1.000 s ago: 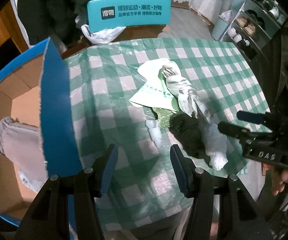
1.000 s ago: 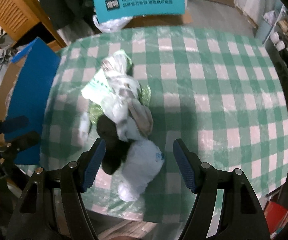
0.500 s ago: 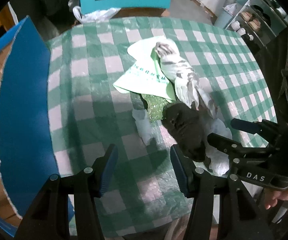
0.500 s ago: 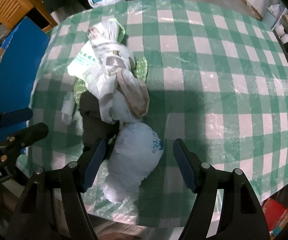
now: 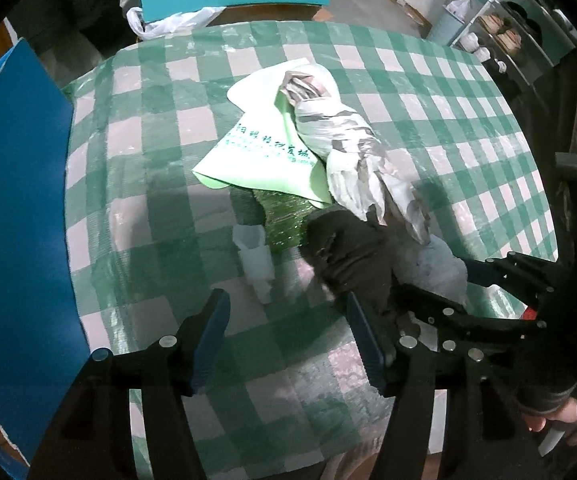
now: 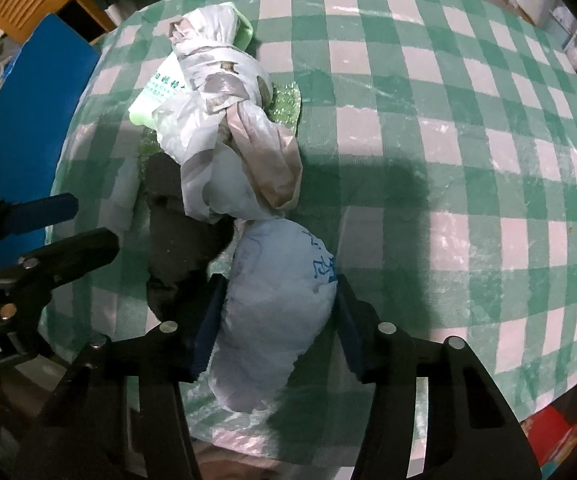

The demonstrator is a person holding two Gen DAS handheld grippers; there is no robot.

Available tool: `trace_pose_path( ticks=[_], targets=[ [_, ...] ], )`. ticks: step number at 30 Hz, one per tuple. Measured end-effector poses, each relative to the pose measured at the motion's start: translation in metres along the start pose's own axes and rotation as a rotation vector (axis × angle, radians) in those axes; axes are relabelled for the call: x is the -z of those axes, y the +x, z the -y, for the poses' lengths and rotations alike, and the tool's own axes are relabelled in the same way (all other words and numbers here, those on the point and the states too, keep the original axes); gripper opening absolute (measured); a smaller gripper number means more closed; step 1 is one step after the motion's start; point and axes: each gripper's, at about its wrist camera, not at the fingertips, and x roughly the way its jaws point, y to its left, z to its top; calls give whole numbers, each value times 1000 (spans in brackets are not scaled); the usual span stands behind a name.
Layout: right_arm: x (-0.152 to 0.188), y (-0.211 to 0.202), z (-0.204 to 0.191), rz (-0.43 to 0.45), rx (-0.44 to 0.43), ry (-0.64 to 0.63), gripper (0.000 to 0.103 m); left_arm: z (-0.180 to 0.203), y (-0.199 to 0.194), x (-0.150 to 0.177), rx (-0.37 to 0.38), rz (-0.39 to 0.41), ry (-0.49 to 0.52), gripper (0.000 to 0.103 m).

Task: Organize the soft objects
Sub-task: 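Grasp the white plastic-wrapped bundle with the right tool while the left grasps the black sock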

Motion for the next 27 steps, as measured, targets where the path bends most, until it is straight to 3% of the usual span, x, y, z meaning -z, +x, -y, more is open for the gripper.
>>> trace_pose_path(
  ticks=[9, 15, 27],
  targets=[
    [0, -20, 14, 62, 33, 12, 51, 11, 11, -9, 6, -11, -7, 67],
    [-3, -23, 28, 75, 28, 45, 51, 22, 19, -16, -19, -10, 21, 74],
    [-1, -33, 45, 96, 8, 88, 51, 34, 31, -22, 4, -15, 36, 80]
  ],
)
